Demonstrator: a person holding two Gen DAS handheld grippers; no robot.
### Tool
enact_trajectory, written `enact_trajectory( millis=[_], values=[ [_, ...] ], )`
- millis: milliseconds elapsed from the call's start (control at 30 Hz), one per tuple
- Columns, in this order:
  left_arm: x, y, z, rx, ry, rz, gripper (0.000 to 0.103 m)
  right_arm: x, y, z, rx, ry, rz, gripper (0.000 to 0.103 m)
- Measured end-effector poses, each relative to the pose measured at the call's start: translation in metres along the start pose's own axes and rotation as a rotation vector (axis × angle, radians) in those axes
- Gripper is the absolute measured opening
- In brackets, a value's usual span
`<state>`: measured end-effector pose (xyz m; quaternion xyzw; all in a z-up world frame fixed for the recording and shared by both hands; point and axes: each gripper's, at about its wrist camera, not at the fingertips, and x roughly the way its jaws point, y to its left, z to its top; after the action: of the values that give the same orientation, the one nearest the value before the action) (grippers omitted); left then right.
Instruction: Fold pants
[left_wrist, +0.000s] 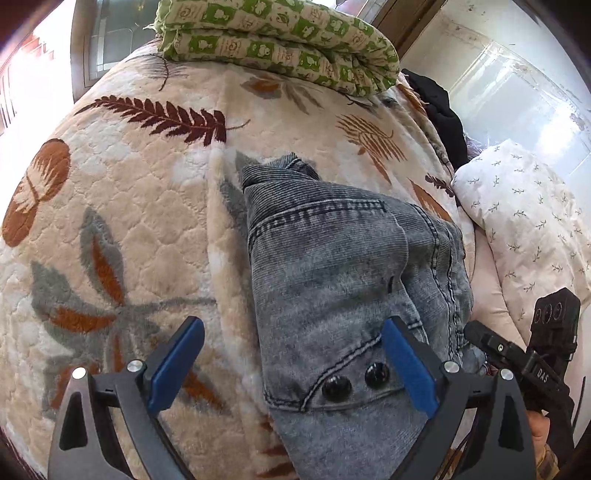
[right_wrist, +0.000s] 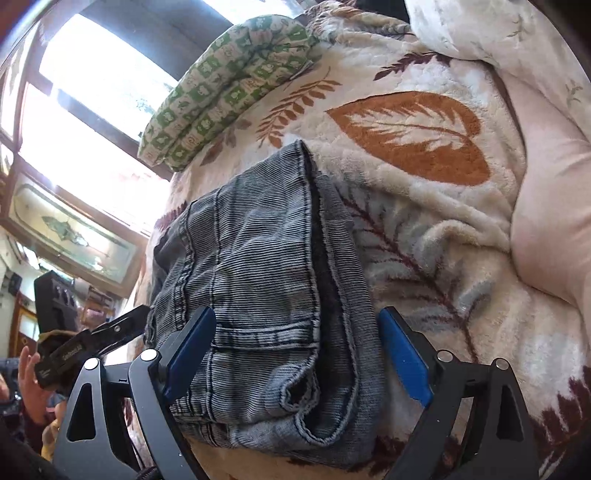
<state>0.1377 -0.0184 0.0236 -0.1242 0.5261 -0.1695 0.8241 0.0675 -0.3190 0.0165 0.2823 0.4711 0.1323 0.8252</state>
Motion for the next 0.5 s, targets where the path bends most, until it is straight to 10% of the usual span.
enact_trajectory(
  millis=[500],
  values=[
    [0.021,0.002,0.009,0.002,0.031,0.018,0.1,0.014,0.002,0.013,-0.073,0.028,0.016,0.076]
  ],
)
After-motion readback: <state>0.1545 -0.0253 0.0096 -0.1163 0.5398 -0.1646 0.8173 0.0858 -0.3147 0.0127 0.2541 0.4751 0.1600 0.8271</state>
